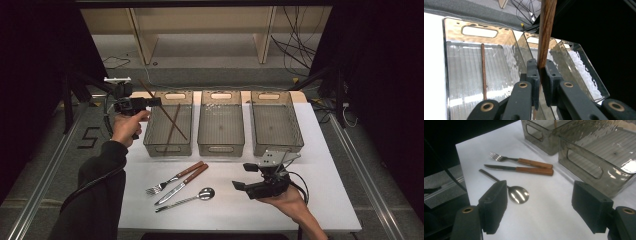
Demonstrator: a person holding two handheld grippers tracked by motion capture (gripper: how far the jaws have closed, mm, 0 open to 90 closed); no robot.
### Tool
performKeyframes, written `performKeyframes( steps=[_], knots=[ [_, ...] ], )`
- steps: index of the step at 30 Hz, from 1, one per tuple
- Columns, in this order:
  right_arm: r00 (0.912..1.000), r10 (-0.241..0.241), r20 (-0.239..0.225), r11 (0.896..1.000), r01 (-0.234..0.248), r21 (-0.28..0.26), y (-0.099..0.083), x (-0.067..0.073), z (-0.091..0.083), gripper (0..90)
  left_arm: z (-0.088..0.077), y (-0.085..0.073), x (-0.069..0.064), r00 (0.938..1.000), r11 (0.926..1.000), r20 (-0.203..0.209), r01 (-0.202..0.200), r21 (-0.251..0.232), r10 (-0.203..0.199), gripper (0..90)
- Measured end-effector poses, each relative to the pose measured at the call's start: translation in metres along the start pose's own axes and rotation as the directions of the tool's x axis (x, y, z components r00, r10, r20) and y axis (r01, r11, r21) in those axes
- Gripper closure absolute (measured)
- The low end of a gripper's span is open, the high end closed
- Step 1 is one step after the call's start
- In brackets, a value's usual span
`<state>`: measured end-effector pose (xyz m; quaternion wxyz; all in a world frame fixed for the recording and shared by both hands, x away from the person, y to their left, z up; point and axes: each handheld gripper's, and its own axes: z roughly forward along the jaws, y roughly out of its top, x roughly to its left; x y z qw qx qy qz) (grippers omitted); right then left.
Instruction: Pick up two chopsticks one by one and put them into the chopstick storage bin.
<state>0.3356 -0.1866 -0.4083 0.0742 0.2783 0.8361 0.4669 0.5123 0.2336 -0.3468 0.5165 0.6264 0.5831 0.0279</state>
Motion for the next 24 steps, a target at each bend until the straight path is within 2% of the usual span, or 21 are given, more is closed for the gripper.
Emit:
performKeyframes(
  steps=[6,11,24],
  knots=[
    [1.0,0.0,-0.002,1.0,0.0,0.003,-0.001,0.0,-0.001,28.9,0.008,-0.003,0.001,0.9999,0.9989,-0.009,-0.008,0.047,0.008,84.1],
    [1.0,-0.002,-0.003,1.0,0.002,0.001,-0.001,0.0,-0.001,28.7,0.015,-0.006,0.0,0.9999,0.9976,-0.012,-0.01,0.069,0.011,84.0],
    [1.0,-0.004,-0.005,1.0,0.004,0.002,-0.002,0.0,-0.003,28.6,0.031,-0.006,0.001,0.9984,0.9913,-0.05,-0.02,0.13,0.027,83.6]
  ],
)
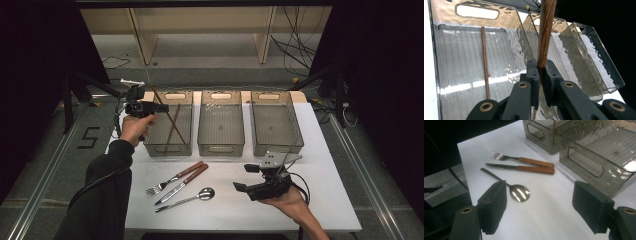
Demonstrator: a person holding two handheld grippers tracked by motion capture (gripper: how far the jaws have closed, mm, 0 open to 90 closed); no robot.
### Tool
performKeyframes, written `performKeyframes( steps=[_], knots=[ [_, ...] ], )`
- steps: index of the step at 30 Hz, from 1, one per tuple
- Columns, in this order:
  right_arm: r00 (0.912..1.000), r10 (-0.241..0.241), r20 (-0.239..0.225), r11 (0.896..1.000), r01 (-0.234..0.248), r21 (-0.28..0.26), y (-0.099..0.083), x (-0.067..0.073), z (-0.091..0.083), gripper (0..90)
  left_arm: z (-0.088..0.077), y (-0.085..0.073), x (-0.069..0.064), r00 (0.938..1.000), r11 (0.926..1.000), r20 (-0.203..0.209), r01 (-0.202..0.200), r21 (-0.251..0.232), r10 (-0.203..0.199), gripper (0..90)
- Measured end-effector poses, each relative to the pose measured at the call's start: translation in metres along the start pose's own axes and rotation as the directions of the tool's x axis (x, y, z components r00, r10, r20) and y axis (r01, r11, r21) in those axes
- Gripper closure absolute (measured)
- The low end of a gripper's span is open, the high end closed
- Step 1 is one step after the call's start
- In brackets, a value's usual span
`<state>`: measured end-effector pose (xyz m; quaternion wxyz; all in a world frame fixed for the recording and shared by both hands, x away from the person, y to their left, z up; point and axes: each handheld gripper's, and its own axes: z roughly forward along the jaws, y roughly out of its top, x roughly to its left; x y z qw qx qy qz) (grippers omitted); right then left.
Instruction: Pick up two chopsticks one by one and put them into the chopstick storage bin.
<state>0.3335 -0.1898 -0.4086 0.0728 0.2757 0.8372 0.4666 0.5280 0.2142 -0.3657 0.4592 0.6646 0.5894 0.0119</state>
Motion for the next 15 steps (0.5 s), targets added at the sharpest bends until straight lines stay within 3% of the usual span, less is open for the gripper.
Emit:
performKeyframes(
  steps=[15],
  knots=[
    [1.0,0.0,-0.001,1.0,0.0,0.001,-0.002,0.0,0.0,28.6,0.018,0.0,0.002,0.9993,0.9997,-0.033,0.017,0.015,-0.016,83.1]
  ],
)
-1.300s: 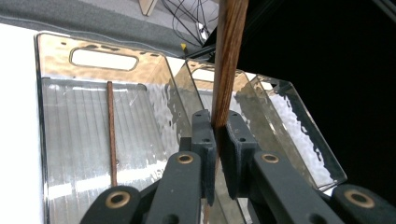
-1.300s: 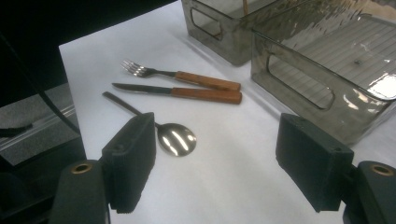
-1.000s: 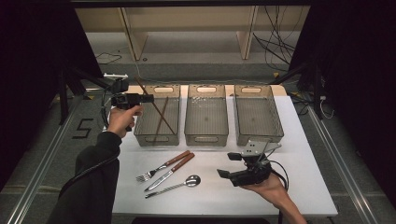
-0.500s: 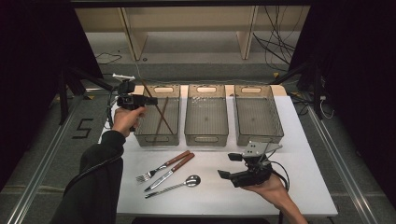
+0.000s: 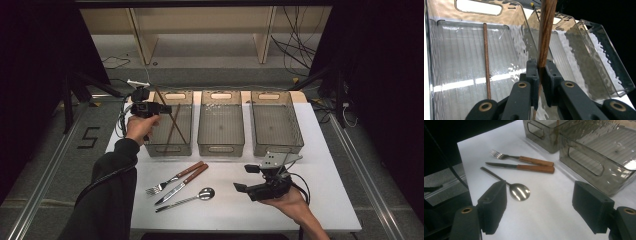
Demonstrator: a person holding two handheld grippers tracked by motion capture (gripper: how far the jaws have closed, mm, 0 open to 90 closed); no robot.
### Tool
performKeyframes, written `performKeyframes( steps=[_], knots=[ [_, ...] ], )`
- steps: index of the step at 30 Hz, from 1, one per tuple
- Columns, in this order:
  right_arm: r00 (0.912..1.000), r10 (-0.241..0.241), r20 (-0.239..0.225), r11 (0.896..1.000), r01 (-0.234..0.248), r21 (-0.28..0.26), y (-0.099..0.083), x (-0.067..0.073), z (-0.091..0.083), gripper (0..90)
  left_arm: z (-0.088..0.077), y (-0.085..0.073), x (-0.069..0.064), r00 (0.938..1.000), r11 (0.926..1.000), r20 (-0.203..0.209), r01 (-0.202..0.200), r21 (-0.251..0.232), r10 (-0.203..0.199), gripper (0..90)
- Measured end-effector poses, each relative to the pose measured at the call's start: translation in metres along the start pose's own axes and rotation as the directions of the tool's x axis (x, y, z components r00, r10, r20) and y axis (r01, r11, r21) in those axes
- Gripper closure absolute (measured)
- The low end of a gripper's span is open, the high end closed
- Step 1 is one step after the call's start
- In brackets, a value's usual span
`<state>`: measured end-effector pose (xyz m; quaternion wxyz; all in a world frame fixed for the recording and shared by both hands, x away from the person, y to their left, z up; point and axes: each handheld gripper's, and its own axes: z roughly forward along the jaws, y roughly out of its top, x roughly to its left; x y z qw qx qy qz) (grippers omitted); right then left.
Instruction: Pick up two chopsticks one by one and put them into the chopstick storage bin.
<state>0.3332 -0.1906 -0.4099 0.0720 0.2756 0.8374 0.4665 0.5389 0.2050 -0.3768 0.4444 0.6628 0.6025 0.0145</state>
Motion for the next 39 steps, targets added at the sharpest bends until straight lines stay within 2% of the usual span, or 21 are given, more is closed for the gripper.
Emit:
performKeyframes(
  steps=[3,10,18,25,29,31,34,39],
  knots=[
    [1.0,0.0,0.001,1.0,0.0,0.001,0.0,0.0,0.0,28.6,0.003,0.0,0.0,0.9999,0.9999,-0.006,0.01,-0.004,-0.01,81.9],
    [1.0,-0.002,-0.002,1.0,0.002,0.003,0.0,0.001,0.0,28.6,0.012,0.0,-0.004,0.9992,1.0,-0.04,-0.002,0.003,0.002,78.1],
    [1.0,0.0,-0.005,1.0,0.0,0.004,-0.001,0.0,-0.001,28.6,0.012,0.0,-0.006,0.9972,1.0,-0.075,0.004,0.003,-0.004,55.7],
    [1.0,0.0,-0.007,1.0,0.0,0.006,-0.001,0.0,0.0,28.6,0.003,-0.003,-0.009,0.999,0.9999,-0.043,-0.013,0.005,0.014,44.7],
    [1.0,0.002,-0.006,1.0,-0.002,0.01,-0.002,0.001,0.001,28.3,-0.009,-0.005,-0.017,0.9988,0.9988,-0.01,-0.048,0.001,0.048,36.6],
    [1.0,0.001,-0.005,1.0,-0.001,0.011,-0.002,0.001,0.002,28.1,-0.017,-0.007,-0.022,0.9969,0.997,0.012,-0.077,-0.005,0.077,31.8],
    [1.0,0.007,0.0,1.0,-0.007,0.004,-0.002,0.001,0.001,27.9,-0.031,-0.012,-0.032,0.9893,0.9895,0.025,-0.144,-0.012,0.144,27.1],
    [0.9999,0.012,0.006,1.0,-0.012,-0.004,-0.004,0.0,0.0,27.8,-0.056,-0.026,-0.044,0.9761,0.9763,0.043,-0.211,-0.05,0.213,25.4]
  ],
)
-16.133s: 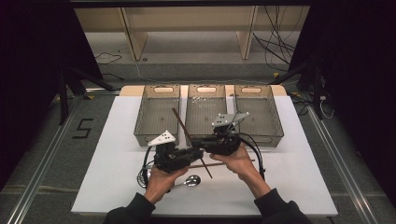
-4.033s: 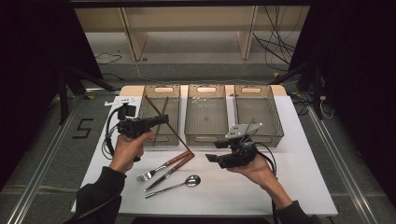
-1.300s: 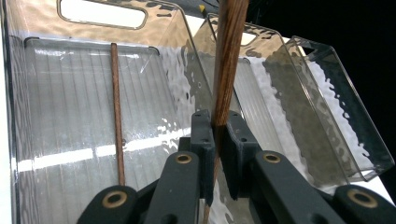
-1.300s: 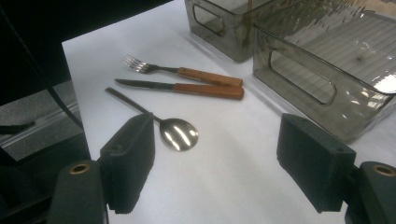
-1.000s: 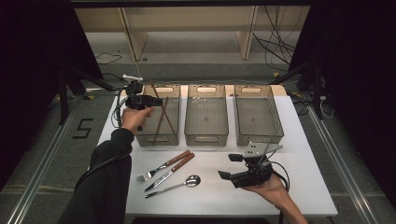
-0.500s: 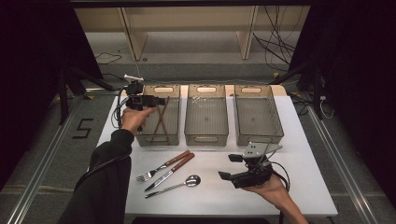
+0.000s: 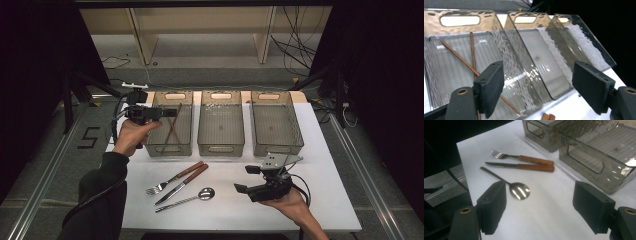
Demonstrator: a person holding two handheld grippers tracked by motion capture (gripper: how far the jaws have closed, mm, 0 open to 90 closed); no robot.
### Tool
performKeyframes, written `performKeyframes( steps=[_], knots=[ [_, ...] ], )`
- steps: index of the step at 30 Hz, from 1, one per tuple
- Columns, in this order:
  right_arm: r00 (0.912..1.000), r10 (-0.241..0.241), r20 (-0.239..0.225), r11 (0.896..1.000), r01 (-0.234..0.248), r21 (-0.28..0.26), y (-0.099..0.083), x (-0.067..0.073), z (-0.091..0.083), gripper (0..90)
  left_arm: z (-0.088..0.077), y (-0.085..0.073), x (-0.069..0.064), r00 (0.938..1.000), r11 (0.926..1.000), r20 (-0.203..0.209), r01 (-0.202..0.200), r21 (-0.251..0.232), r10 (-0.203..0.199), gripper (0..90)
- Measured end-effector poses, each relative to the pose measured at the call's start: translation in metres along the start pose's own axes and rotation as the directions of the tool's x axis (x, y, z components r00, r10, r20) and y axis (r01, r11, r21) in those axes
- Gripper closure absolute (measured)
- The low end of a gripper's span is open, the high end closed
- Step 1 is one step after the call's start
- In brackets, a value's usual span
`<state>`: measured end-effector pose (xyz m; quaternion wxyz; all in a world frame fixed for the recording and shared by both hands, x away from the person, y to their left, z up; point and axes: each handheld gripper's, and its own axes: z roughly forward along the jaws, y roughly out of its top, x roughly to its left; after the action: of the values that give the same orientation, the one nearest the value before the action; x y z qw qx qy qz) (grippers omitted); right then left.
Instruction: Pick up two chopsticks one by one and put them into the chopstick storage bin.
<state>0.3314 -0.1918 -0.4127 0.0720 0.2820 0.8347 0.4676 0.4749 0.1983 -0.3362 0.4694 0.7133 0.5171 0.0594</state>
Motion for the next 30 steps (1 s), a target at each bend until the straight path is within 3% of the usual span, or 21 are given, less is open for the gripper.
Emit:
performKeyframes(
  steps=[6,12,18,20,30],
  knots=[
    [1.0,0.001,0.0,1.0,-0.001,0.002,0.0,0.002,0.0,27.7,-0.016,-0.022,-0.017,0.9968,0.997,0.017,-0.078,0.002,0.078,24.5],
    [1.0,-0.001,0.002,1.0,0.001,-0.004,-0.001,0.003,0.0,27.6,-0.022,-0.049,-0.03,0.99,0.9921,0.065,-0.125,-0.001,0.125,23.0],
    [1.0,0.006,0.006,1.0,-0.006,-0.008,-0.003,0.003,-0.001,27.5,-0.014,-0.074,-0.038,0.9789,0.9799,0.088,-0.19,0.061,0.185,22.4],
    [1.0,0.006,0.007,1.0,-0.006,-0.007,-0.005,0.003,0.0,27.6,-0.011,-0.079,-0.039,0.9766,0.9752,0.077,-0.207,0.079,0.201,22.1],
    [0.9996,0.022,0.016,1.0,-0.022,-0.021,-0.01,0.0,-0.003,27.5,-0.009,-0.101,-0.044,0.9584,0.9518,0.11,-0.277,0.132,0.264,21.5]
  ],
)
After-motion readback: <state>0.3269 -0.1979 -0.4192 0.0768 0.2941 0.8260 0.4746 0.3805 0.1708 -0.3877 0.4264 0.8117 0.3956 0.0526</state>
